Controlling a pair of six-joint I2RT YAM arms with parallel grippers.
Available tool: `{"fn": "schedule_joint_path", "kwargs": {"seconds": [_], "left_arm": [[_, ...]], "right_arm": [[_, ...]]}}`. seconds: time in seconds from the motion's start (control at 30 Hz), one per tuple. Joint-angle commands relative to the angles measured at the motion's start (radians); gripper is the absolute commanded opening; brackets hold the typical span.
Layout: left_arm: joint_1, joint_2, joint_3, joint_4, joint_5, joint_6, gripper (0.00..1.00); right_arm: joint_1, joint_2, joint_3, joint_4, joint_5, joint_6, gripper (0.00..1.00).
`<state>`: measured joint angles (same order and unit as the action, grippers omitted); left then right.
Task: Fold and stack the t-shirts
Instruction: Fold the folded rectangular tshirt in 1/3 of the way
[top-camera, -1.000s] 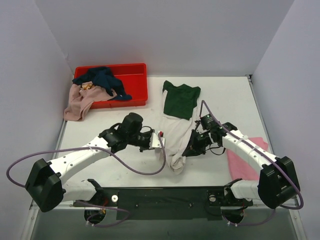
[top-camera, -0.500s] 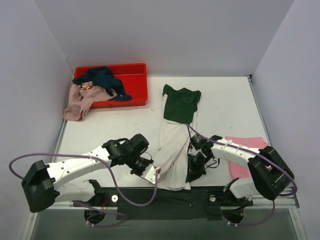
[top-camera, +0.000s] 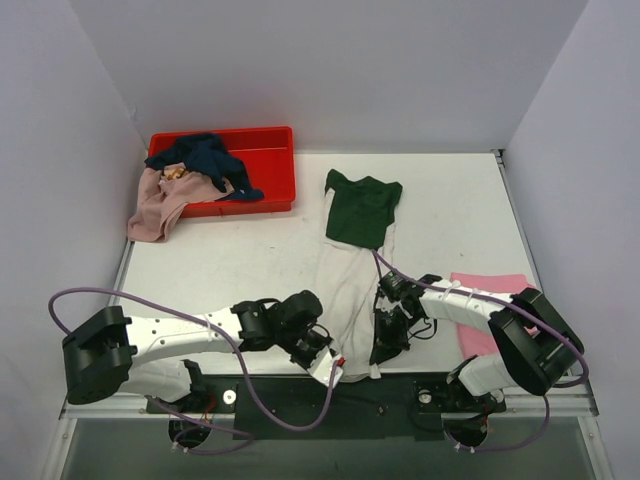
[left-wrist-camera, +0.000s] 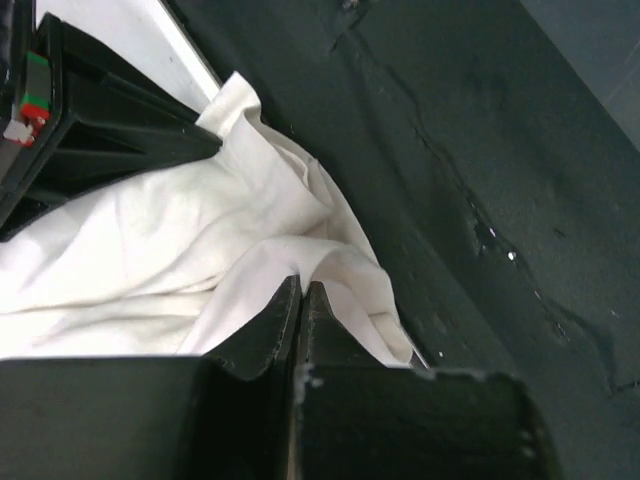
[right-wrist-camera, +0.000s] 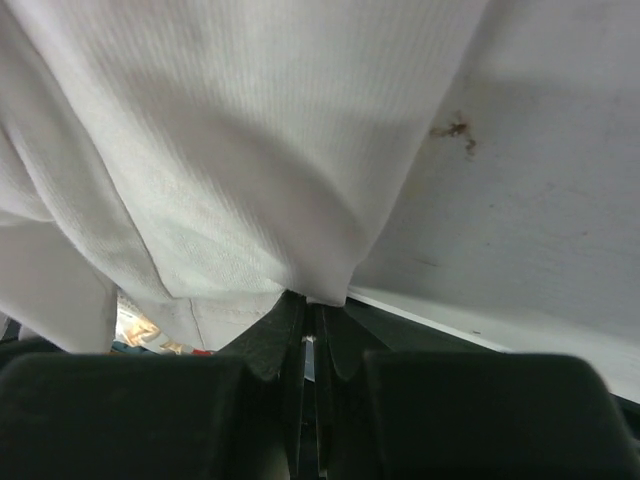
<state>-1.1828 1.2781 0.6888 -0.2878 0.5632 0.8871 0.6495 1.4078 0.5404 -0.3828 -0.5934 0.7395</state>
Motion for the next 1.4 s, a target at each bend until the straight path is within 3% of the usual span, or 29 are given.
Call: {"fn": "schedule_joint_path", "kwargs": {"seconds": [0.0, 0.1, 0.17, 0.2, 0.23, 0.27, 0.33, 0.43, 0.6, 0.87, 0.97, 1.0, 1.03, 1.07, 1.1, 1.17, 1.2, 1.23, 1.37], "left_arm": [[-0.043, 0.03, 0.041, 0.136, 0.041, -0.071, 0.0], [-0.058, 0.05, 0.057, 0.127, 0.061, -0.06, 0.0], [-0.061, 0.063, 0.049, 0.069, 0.073, -0.001, 0.28], [-0.066, 0.063, 0.048, 0.043, 0.067, 0.028, 0.52], [-0.069, 0.058, 0.043, -0.031, 0.041, 0.099, 0.61], [-0.075, 0.044, 0.043, -0.077, 0.024, 0.133, 0.83], [-0.075, 0.006, 0.061, -0.193, -0.025, 0.203, 0.88], [-0.074, -0.08, 0.086, -0.325, -0.092, 0.197, 0.88], [-0.063, -0.166, -0.033, -0.161, -0.209, 0.122, 0.89], [-0.063, -0.07, -0.176, 0.168, -0.214, 0.157, 0.86], [-0.06, -0.022, -0.225, 0.272, -0.272, 0.18, 0.8], [-0.055, -0.005, -0.232, 0.306, -0.279, 0.19, 0.76], [-0.054, 0.0, -0.238, 0.329, -0.284, 0.19, 0.71], [-0.054, 0.007, -0.235, 0.332, -0.283, 0.182, 0.6], [-0.054, 0.007, -0.226, 0.335, -0.278, 0.164, 0.55], [-0.052, 0.012, -0.218, 0.349, -0.267, 0.142, 0.34], [-0.054, 0.009, -0.216, 0.357, -0.264, 0.138, 0.1], [-0.054, 0.006, -0.21, 0.358, -0.266, 0.121, 0.02], [-0.032, -0.025, -0.111, 0.252, -0.278, 0.02, 0.0]], "right_arm": [[0.002, -0.026, -0.022, -0.019, 0.037, 0.008, 0.0], [0.002, -0.049, -0.034, -0.03, 0.052, 0.008, 0.0], [0.001, -0.058, -0.036, -0.034, 0.053, 0.006, 0.0], [0.004, -0.062, -0.034, -0.036, 0.047, 0.001, 0.0], [0.002, -0.072, -0.031, -0.041, 0.043, -0.002, 0.01], [0.006, -0.085, -0.025, -0.048, 0.04, -0.008, 0.15], [0.013, -0.13, -0.008, -0.085, 0.049, -0.02, 0.31], [0.022, -0.208, -0.002, -0.169, 0.108, -0.017, 0.39], [0.033, -0.309, -0.074, -0.127, 0.139, 0.095, 0.49], [0.038, -0.178, -0.119, 0.074, 0.086, 0.155, 0.5], [0.035, -0.121, -0.105, 0.125, 0.07, 0.159, 0.42], [0.035, -0.116, -0.099, 0.13, 0.073, 0.162, 0.38], [0.033, -0.115, -0.096, 0.136, 0.075, 0.166, 0.27], [0.033, -0.115, -0.094, 0.137, 0.07, 0.17, 0.16], [0.029, -0.116, -0.091, 0.142, 0.055, 0.173, 0.12], [0.019, -0.131, -0.085, 0.136, 0.021, 0.176, 0.01], [0.015, -0.139, -0.082, 0.133, 0.012, 0.182, 0.0], [0.01, -0.165, -0.077, 0.107, 0.001, 0.184, 0.0], [-0.027, -0.234, -0.005, -0.04, -0.025, 0.134, 0.0]]}}
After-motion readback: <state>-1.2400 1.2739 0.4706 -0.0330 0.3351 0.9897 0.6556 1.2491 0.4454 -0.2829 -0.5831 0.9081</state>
